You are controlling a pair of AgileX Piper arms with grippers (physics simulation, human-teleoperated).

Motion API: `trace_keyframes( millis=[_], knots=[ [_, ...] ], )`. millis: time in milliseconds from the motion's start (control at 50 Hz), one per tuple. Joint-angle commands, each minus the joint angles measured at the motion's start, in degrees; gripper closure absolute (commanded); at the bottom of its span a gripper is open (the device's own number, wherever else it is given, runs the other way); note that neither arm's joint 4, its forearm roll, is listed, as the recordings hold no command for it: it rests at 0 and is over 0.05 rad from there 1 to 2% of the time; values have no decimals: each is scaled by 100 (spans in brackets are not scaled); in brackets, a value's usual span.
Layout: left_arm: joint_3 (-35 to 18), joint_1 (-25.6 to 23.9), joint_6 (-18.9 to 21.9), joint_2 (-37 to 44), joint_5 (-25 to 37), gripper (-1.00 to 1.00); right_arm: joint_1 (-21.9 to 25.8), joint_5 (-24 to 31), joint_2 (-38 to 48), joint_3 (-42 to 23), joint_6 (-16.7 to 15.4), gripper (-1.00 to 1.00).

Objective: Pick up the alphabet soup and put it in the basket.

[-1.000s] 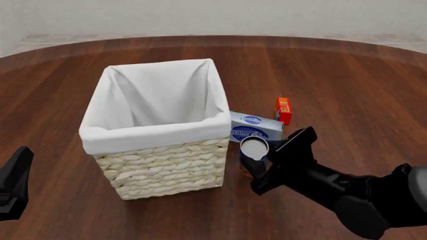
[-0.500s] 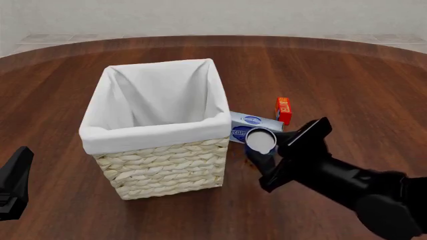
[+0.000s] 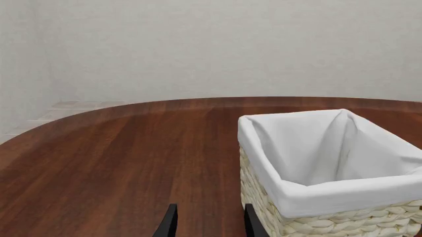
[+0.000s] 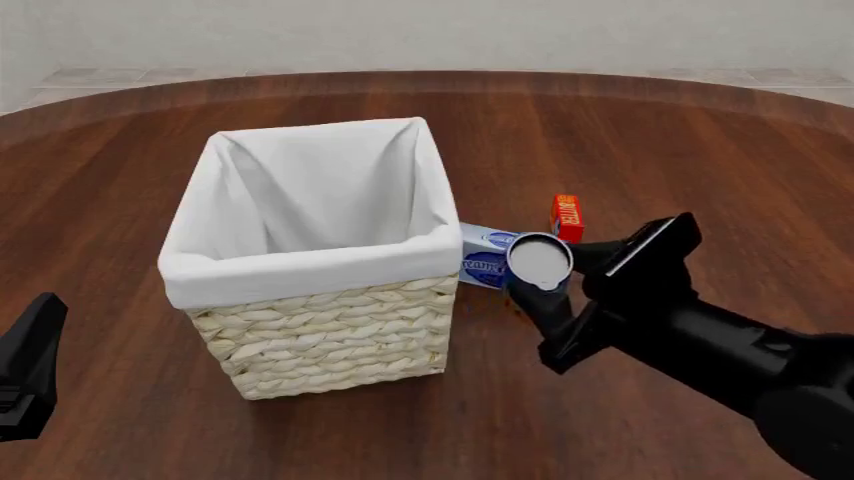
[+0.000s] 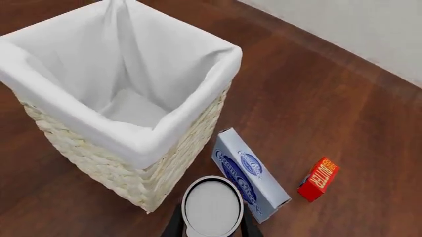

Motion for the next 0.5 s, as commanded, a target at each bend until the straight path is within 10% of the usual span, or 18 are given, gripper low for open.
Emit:
trace_keyframes(
  millis=[20, 500],
  knots=[
    [0, 0, 0, 0, 0, -100, -57, 257, -380, -126, -26, 100],
    [0, 0, 0, 0, 0, -100, -83, 632, -613, -580, -160, 100]
  ],
)
